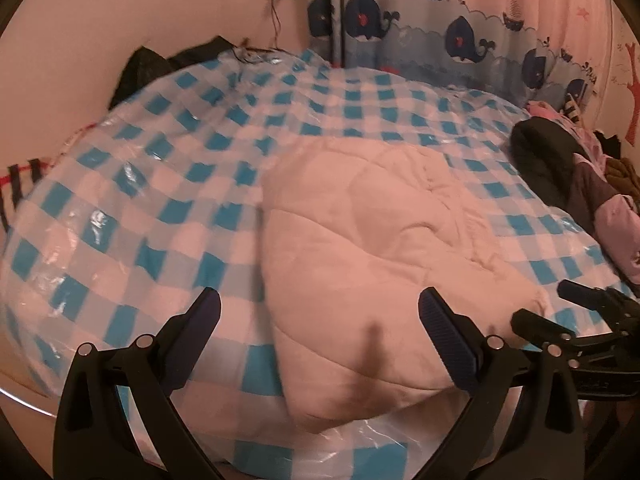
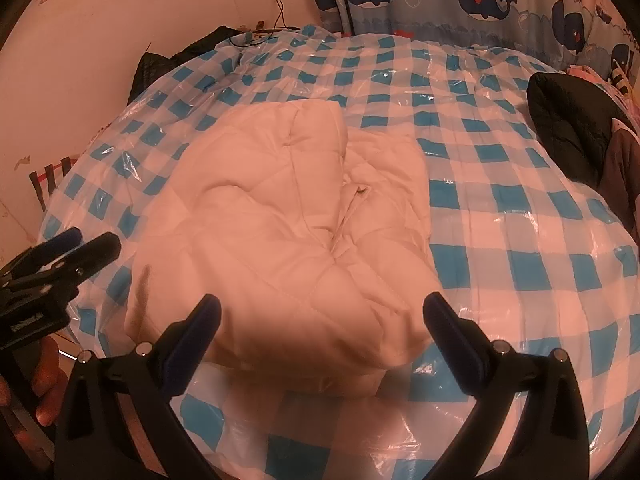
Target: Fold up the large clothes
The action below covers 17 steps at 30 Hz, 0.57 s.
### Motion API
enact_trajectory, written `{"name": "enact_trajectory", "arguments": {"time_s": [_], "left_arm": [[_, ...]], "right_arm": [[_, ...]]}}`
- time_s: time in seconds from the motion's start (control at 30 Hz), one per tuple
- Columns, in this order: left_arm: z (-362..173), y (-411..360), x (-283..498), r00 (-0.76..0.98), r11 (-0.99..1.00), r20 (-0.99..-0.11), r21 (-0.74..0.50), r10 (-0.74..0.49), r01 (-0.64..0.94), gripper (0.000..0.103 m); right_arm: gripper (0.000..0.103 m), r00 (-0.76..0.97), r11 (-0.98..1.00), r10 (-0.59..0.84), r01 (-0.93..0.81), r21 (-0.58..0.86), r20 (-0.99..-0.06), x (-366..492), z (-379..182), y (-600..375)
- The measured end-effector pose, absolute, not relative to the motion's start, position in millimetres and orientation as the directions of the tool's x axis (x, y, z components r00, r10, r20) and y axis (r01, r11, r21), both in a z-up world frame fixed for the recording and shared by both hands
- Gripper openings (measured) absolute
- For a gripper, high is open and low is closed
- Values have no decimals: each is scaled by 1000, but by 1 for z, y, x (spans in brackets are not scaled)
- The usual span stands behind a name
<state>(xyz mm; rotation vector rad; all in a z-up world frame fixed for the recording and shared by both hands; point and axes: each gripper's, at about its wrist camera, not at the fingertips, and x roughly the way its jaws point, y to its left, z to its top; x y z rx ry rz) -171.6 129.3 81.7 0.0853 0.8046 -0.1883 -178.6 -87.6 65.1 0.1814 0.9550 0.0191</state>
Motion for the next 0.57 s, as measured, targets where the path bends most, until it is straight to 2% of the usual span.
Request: {"name": "enact_trajectory", "arguments": {"time_s": [0.27, 0.43, 0.57], "left_arm": [[84, 128, -174, 697, 982, -713, 61, -82, 178, 95], [72, 133, -165, 631, 986, -769, 8, -100, 166, 95], [67, 136, -164, 624, 987, -777, 19, -86, 160, 95]], "right_arm": [[98, 579, 985, 100, 60, 165, -809, -179, 65, -91], [98, 581, 984, 102, 59, 167, -807, -178, 65, -90], [98, 581, 984, 103, 60, 169, -807, -178, 65, -88]]}}
